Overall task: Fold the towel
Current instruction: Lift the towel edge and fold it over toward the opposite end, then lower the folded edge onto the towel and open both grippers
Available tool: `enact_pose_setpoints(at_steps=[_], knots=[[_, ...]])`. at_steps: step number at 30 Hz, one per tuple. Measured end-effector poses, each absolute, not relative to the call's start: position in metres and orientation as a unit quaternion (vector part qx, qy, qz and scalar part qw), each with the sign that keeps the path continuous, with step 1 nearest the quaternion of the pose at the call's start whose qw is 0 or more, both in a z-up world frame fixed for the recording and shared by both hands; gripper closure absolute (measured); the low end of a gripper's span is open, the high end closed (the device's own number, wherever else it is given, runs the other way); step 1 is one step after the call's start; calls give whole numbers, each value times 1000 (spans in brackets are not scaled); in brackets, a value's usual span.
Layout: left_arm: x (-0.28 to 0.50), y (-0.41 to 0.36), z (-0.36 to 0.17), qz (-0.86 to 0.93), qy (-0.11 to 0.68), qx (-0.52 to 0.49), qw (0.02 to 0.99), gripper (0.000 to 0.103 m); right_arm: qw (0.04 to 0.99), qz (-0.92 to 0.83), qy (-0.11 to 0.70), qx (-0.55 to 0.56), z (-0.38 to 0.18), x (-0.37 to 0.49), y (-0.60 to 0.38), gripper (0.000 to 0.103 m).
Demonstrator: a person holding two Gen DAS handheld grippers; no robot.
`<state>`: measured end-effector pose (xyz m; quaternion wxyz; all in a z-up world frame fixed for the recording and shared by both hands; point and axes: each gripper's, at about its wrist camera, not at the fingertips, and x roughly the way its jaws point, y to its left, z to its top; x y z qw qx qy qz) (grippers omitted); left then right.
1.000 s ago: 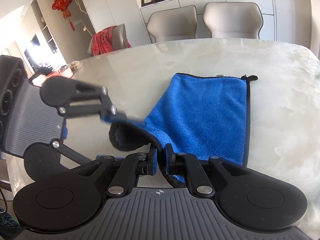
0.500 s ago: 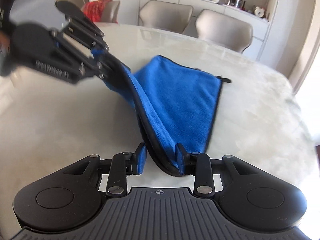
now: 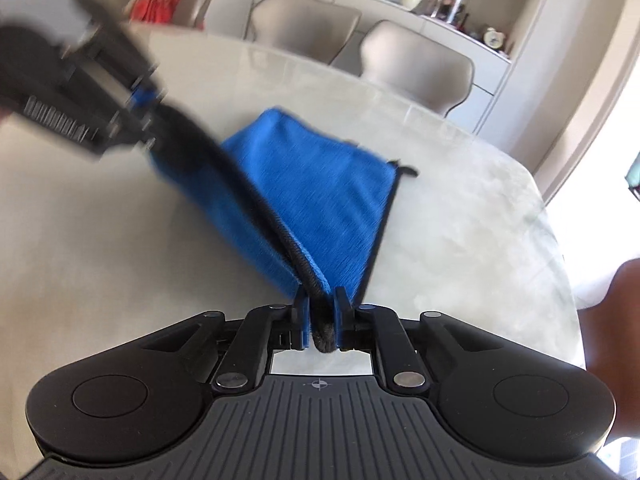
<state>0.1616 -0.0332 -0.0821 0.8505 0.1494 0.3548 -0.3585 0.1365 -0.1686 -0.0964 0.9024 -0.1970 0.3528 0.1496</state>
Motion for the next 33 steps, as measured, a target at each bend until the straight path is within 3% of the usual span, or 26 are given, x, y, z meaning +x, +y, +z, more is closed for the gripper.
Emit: enact_pose_setpoints(at_steps=[9,20,31,33], knots=[[213,-19,-79,-311,366,94,872,91,908,163,330,-199,-80,211,-164,93],[303,1,-102,-263,423,18,867,90,892,177,363,-206,-99,299,-145,93],[335,8,-123,-242,436,-1,867,90,878,181,389,-214,-120,342,-133,93],[337,10,-129,-235,443,-7,865,86,874,185,393,-219,-124,346,-130,90]])
